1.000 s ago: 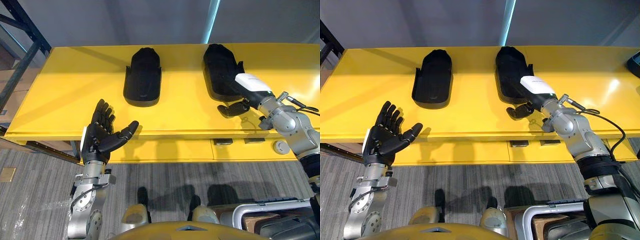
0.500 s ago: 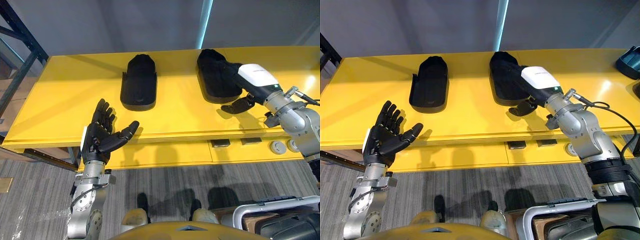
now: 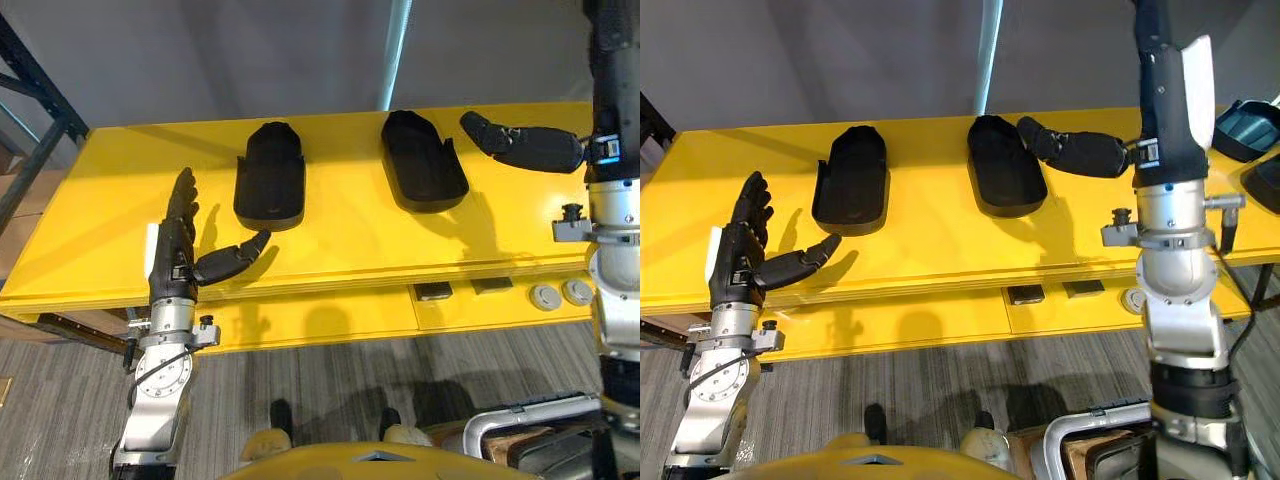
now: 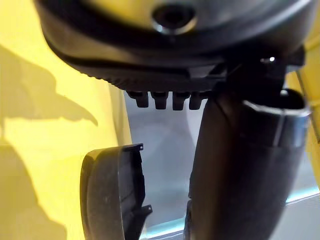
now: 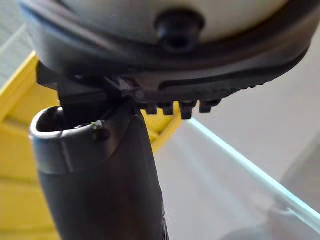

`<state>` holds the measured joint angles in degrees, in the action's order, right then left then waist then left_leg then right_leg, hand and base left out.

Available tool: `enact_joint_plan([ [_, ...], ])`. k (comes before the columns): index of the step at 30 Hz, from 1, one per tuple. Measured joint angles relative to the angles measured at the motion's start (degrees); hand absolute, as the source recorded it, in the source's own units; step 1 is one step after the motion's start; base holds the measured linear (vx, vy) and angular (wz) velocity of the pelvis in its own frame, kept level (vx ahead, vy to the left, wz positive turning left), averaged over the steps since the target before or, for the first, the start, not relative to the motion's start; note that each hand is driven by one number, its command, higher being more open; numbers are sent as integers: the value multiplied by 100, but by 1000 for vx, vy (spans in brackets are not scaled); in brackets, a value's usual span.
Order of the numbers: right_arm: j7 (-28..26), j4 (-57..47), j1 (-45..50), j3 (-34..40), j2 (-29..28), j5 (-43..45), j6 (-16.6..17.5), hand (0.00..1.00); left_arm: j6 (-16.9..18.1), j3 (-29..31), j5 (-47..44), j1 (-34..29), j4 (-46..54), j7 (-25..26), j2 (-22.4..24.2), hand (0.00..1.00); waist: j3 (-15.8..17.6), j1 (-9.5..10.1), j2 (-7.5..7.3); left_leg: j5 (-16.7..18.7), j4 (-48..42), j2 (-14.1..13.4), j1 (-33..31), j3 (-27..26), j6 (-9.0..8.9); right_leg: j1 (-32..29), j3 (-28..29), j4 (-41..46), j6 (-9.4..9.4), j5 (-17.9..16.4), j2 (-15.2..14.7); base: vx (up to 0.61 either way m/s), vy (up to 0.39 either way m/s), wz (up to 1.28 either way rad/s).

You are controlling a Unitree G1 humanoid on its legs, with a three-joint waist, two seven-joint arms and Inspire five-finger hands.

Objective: Walk over and take three plastic housings, then place them on the shelf

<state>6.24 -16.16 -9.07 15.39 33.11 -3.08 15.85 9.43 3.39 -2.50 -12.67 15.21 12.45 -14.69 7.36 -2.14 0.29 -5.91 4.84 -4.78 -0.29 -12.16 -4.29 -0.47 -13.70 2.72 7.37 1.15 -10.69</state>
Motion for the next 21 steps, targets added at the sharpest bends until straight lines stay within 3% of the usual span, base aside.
enact_joint_plan([
  [6,171,-67,769,149,-686,-7,-10,100,-489,-6,461,138,-13,324,1,100,54,-139,55,4,-5,1,-116,-135,1,-217,150,14,-6,27,4,10,4,-9],
  [11,173,-351,1045,351,-737,174,-7,100,-738,-2,765,328,-371,485,2,100,270,-274,227,27,-7,-16,-109,-213,-12,-263,238,30,-6,27,23,3,3,-8],
  [21,176,-504,1128,443,-941,399,-8,100,-1030,14,1201,607,-415,687,3,100,669,-332,284,301,-499,-171,-322,-350,-70,-471,441,245,-95,-61,114,3,-8,-11],
])
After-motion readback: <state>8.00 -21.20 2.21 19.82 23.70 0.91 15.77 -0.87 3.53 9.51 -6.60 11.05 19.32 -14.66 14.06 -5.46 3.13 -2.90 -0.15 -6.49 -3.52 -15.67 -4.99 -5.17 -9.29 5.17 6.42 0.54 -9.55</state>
